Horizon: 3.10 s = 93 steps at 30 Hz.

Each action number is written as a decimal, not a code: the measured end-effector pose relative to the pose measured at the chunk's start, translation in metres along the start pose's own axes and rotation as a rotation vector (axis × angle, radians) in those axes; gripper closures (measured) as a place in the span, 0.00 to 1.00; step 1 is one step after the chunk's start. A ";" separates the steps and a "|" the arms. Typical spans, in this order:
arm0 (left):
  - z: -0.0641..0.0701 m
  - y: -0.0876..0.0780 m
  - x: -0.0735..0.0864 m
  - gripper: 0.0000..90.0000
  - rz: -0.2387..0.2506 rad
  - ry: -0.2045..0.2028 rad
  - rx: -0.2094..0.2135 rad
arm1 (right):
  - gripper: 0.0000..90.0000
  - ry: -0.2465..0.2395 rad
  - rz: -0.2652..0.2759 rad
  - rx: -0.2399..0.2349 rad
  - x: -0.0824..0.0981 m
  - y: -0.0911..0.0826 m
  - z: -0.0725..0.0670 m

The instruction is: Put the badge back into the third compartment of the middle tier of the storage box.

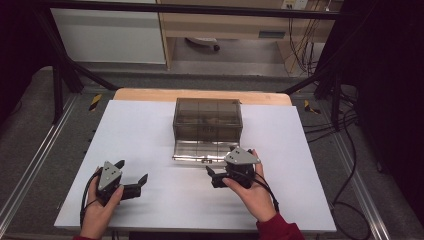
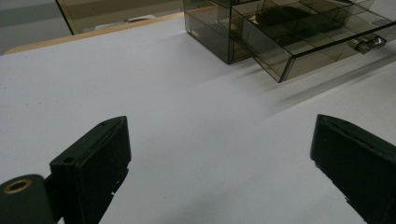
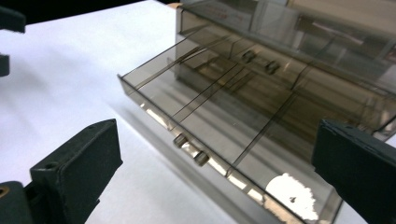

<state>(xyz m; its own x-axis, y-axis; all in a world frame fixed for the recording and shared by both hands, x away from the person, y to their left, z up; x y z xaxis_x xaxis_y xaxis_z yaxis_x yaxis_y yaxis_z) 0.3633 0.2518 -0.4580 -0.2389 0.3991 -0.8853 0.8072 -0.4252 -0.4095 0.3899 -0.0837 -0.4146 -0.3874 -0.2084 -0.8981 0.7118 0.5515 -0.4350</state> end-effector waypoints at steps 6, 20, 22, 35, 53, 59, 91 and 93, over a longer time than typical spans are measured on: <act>0.000 0.000 0.000 0.06 -0.001 0.001 0.001 | 0.02 -0.003 -0.023 -0.022 0.008 0.003 -0.004; 0.000 -0.001 -0.001 0.06 0.005 0.002 0.000 | 0.06 -0.020 -0.074 -0.079 0.025 0.012 -0.009; 0.000 -0.001 -0.001 0.06 0.006 0.001 -0.001 | 0.09 -0.023 -0.081 -0.082 0.027 0.013 -0.008; -0.001 -0.001 -0.001 0.06 0.006 0.003 -0.001 | 0.54 -0.073 -0.085 -0.089 0.032 0.011 -0.006; -0.001 -0.001 -0.001 0.06 0.007 0.003 0.000 | 0.99 -0.063 -0.178 -0.139 0.049 0.017 0.000; 0.000 -0.001 -0.001 0.06 0.004 0.006 0.001 | 1.00 0.013 -0.129 -0.124 0.051 0.021 0.006; 0.001 0.001 0.001 0.06 -0.010 0.010 0.005 | 1.00 0.069 -0.074 -0.011 0.052 0.036 0.024; 0.001 0.001 0.000 0.06 -0.009 0.009 0.005 | 1.00 0.069 -0.074 -0.010 0.051 0.036 0.024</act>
<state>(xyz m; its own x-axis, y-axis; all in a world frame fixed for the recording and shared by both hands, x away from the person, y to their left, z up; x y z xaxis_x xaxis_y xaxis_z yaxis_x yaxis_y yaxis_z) 0.3638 0.2507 -0.4592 -0.2414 0.4108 -0.8792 0.8023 -0.4252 -0.4189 0.4097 -0.0941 -0.4779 -0.4781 -0.1927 -0.8569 0.6743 0.5446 -0.4987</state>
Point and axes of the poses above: each handheld gripper's, and its own axes: y roughly forward along the jaws, x roughly out of its underside, z roughly to its right, the point moved 4 cm from there along y, roughly forward along the jaws, and after that the axes turned 10 degrees about y, right-handed, at the moved point
